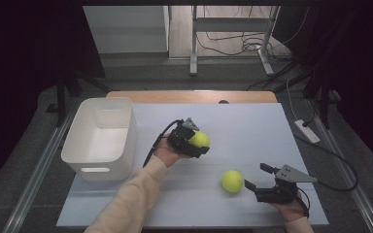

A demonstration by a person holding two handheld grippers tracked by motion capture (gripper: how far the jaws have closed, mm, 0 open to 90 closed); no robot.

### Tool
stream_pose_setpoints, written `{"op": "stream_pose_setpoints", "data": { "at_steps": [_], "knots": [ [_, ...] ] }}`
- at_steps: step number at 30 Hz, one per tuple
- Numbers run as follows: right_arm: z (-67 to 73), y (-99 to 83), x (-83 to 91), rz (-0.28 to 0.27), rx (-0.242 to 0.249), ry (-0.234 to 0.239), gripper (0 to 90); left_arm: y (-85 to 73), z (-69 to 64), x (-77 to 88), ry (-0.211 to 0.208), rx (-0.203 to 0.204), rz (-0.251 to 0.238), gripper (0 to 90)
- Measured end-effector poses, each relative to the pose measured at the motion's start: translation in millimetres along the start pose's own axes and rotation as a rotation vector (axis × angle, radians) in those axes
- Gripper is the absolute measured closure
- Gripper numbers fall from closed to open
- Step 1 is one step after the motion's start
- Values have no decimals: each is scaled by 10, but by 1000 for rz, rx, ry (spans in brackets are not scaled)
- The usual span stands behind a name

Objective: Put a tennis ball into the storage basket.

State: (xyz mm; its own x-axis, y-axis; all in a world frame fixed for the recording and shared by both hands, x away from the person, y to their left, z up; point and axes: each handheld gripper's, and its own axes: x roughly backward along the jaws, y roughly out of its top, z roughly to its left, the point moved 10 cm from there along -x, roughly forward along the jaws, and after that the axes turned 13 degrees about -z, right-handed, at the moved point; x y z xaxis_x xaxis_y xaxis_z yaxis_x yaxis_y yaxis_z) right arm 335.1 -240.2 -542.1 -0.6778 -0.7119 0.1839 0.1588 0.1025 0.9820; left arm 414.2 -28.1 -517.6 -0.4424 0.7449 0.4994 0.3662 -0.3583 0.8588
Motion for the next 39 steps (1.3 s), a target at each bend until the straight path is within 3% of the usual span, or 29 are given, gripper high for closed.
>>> {"op": "stream_pose_setpoints", "data": {
  "at_steps": [14, 39],
  "knots": [
    [-14, -2, -6, -1, 2, -7, 105, 99, 20, 185, 12, 4, -50, 264],
    [-21, 9, -1, -8, -2, -18, 105, 257, 17, 348, 23, -13, -93, 264]
  ]
}}
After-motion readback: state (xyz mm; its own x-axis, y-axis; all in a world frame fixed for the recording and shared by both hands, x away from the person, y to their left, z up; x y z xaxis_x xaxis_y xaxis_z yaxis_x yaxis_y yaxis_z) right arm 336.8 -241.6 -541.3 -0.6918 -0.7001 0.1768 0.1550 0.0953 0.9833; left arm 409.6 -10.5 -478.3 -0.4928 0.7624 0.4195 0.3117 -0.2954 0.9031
